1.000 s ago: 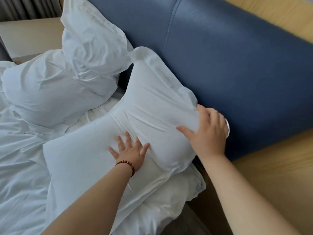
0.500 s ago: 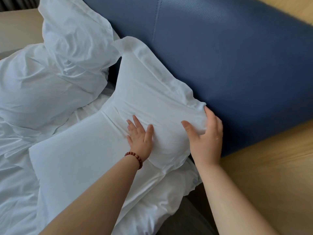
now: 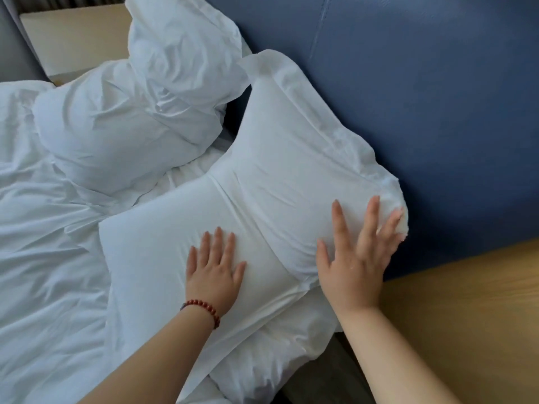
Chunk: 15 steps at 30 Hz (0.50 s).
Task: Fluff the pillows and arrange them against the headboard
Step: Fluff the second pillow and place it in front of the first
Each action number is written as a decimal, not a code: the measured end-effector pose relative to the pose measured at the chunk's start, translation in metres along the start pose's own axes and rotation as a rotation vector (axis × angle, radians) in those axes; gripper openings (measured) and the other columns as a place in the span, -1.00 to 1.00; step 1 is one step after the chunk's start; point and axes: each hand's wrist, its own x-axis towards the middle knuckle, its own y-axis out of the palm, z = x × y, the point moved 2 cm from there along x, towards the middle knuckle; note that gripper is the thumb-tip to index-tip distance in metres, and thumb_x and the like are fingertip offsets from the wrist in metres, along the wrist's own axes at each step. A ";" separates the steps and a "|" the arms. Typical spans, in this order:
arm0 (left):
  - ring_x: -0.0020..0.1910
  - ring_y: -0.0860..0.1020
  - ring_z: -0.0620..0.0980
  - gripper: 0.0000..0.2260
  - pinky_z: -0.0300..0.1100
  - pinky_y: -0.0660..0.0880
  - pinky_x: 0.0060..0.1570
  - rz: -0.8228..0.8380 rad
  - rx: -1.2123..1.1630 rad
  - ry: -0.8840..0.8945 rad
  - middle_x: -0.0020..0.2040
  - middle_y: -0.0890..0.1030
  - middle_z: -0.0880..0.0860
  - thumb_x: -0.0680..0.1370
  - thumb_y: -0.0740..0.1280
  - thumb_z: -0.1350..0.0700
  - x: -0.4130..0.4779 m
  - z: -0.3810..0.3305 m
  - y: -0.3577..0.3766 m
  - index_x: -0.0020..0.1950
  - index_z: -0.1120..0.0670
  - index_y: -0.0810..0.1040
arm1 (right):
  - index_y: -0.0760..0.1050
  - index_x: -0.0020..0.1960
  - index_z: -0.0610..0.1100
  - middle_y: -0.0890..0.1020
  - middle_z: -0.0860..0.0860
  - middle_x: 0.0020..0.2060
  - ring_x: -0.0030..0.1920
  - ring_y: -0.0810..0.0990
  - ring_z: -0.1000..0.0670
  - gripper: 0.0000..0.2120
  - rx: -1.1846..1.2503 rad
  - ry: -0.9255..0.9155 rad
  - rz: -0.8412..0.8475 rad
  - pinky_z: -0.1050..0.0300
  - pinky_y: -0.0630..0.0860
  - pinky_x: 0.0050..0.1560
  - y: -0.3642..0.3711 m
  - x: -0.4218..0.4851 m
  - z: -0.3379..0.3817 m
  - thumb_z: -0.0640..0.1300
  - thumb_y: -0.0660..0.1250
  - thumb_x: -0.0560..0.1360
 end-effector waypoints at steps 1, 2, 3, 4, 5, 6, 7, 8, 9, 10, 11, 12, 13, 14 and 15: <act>0.52 -0.35 -0.01 -0.42 0.03 -0.33 0.48 -0.005 0.020 -0.008 0.56 -0.31 -0.05 0.58 -0.28 -0.26 -0.009 0.010 0.002 0.55 -0.10 -0.30 | 0.22 0.56 0.00 -0.02 -0.21 0.57 0.56 -0.14 -0.31 -0.32 -0.009 -0.035 0.049 -0.28 -0.23 0.51 0.004 -0.008 0.005 -0.02 0.40 0.50; 0.52 -0.35 -0.02 -0.41 0.01 -0.35 0.47 -0.015 0.045 -0.012 0.56 -0.31 -0.05 0.55 -0.33 -0.27 -0.016 0.019 0.004 0.55 -0.11 -0.32 | 0.20 0.57 0.00 -0.03 -0.19 0.58 0.57 -0.15 -0.26 -0.31 -0.012 -0.079 0.102 -0.25 -0.25 0.51 0.009 -0.016 0.010 -0.02 0.39 0.51; 0.52 -0.34 -0.03 -0.39 0.00 -0.35 0.47 -0.029 0.067 -0.013 0.56 -0.31 -0.06 0.52 -0.36 -0.27 -0.022 0.026 0.005 0.54 -0.10 -0.32 | 0.18 0.57 -0.01 -0.03 -0.18 0.59 0.58 -0.15 -0.24 -0.30 -0.008 -0.129 0.158 -0.23 -0.23 0.52 0.014 -0.022 0.015 0.00 0.39 0.51; 0.52 -0.33 -0.04 -0.38 0.00 -0.34 0.47 -0.039 0.077 -0.015 0.56 -0.30 -0.07 0.50 -0.37 -0.27 -0.027 0.032 0.006 0.53 -0.10 -0.32 | 0.17 0.58 -0.01 -0.03 -0.18 0.59 0.58 -0.16 -0.23 -0.28 0.001 -0.175 0.218 -0.23 -0.20 0.52 0.021 -0.028 0.021 0.01 0.38 0.50; 0.53 -0.32 -0.04 -0.37 0.00 -0.33 0.47 -0.039 0.080 -0.018 0.56 -0.29 -0.07 0.49 -0.38 -0.28 -0.030 0.036 0.007 0.54 -0.09 -0.30 | 0.16 0.58 -0.02 -0.03 -0.18 0.59 0.58 -0.16 -0.22 -0.27 0.004 -0.211 0.283 -0.24 -0.17 0.53 0.028 -0.034 0.028 0.02 0.38 0.49; 0.53 -0.30 -0.05 -0.36 -0.01 -0.32 0.47 -0.038 0.077 -0.020 0.56 -0.28 -0.07 0.49 -0.37 -0.28 -0.032 0.039 0.007 0.55 -0.09 -0.28 | 0.15 0.58 -0.01 -0.04 -0.18 0.59 0.58 -0.18 -0.22 -0.27 -0.002 -0.230 0.347 -0.25 -0.17 0.53 0.036 -0.039 0.035 0.04 0.37 0.49; 0.54 -0.29 -0.05 -0.36 -0.01 -0.31 0.47 -0.044 0.070 -0.019 0.56 -0.27 -0.08 0.50 -0.36 -0.28 -0.033 0.041 0.006 0.55 -0.09 -0.26 | 0.15 0.58 -0.01 -0.05 -0.17 0.59 0.58 -0.20 -0.20 -0.26 -0.014 -0.236 0.404 -0.26 -0.19 0.52 0.042 -0.043 0.042 0.06 0.36 0.48; 0.54 -0.27 -0.05 -0.36 -0.01 -0.31 0.47 -0.051 0.064 -0.016 0.55 -0.27 -0.08 0.50 -0.35 -0.28 -0.033 0.043 0.006 0.56 -0.10 -0.25 | 0.16 0.58 -0.01 -0.06 -0.16 0.59 0.58 -0.22 -0.17 -0.26 -0.027 -0.238 0.453 -0.27 -0.23 0.51 0.050 -0.047 0.047 0.07 0.35 0.48; 0.55 -0.26 -0.05 -0.36 -0.02 -0.31 0.48 -0.057 0.063 -0.011 0.55 -0.28 -0.09 0.50 -0.35 -0.28 -0.034 0.044 0.006 0.55 -0.11 -0.25 | 0.17 0.57 -0.01 -0.08 -0.15 0.59 0.57 -0.24 -0.15 -0.27 -0.042 -0.241 0.497 -0.26 -0.26 0.50 0.055 -0.050 0.052 0.08 0.34 0.48; 0.55 -0.26 -0.04 -0.37 -0.02 -0.30 0.48 -0.062 0.061 -0.006 0.54 -0.29 -0.10 0.50 -0.35 -0.28 -0.034 0.046 0.006 0.55 -0.12 -0.26 | 0.17 0.57 0.00 -0.09 -0.13 0.59 0.57 -0.26 -0.12 -0.29 -0.054 -0.244 0.539 -0.25 -0.31 0.49 0.060 -0.053 0.057 0.09 0.32 0.49; 0.55 -0.26 -0.04 -0.37 -0.02 -0.30 0.48 -0.065 0.058 -0.001 0.53 -0.30 -0.10 0.50 -0.35 -0.29 -0.036 0.048 0.007 0.55 -0.12 -0.26 | 0.16 0.57 0.00 -0.11 -0.11 0.59 0.57 -0.28 -0.11 -0.32 -0.063 -0.248 0.582 -0.23 -0.36 0.48 0.065 -0.057 0.061 0.09 0.28 0.51; 0.55 -0.25 -0.04 -0.38 -0.02 -0.29 0.48 -0.068 0.058 0.007 0.53 -0.30 -0.10 0.50 -0.34 -0.29 -0.037 0.049 0.007 0.54 -0.13 -0.25 | 0.13 0.58 0.00 -0.10 -0.10 0.60 0.57 -0.29 -0.09 -0.34 -0.061 -0.244 0.626 -0.20 -0.42 0.47 0.070 -0.059 0.063 0.08 0.23 0.53; 0.55 -0.24 -0.03 -0.38 -0.01 -0.28 0.48 -0.067 0.062 0.013 0.53 -0.29 -0.10 0.50 -0.33 -0.29 -0.038 0.051 0.009 0.54 -0.13 -0.25 | 0.09 0.59 -0.02 -0.09 -0.08 0.60 0.57 -0.28 -0.07 -0.37 -0.044 -0.229 0.672 -0.16 -0.46 0.45 0.074 -0.063 0.066 0.06 0.16 0.56; 0.56 -0.22 -0.02 -0.38 -0.01 -0.27 0.48 -0.066 0.071 0.020 0.54 -0.26 -0.09 0.51 -0.31 -0.29 -0.041 0.055 0.011 0.55 -0.12 -0.23 | 0.04 0.60 -0.04 -0.07 -0.06 0.60 0.58 -0.25 -0.05 -0.38 -0.006 -0.203 0.712 -0.11 -0.46 0.45 0.077 -0.067 0.069 0.02 0.10 0.58; 0.56 -0.18 -0.01 -0.38 0.00 -0.24 0.48 -0.069 0.085 0.031 0.56 -0.21 -0.06 0.53 -0.27 -0.29 -0.045 0.058 0.012 0.56 -0.11 -0.18 | -0.02 0.60 -0.07 -0.06 -0.06 0.60 0.58 -0.21 -0.03 -0.38 0.049 -0.166 0.743 -0.06 -0.42 0.47 0.080 -0.071 0.073 -0.03 0.07 0.59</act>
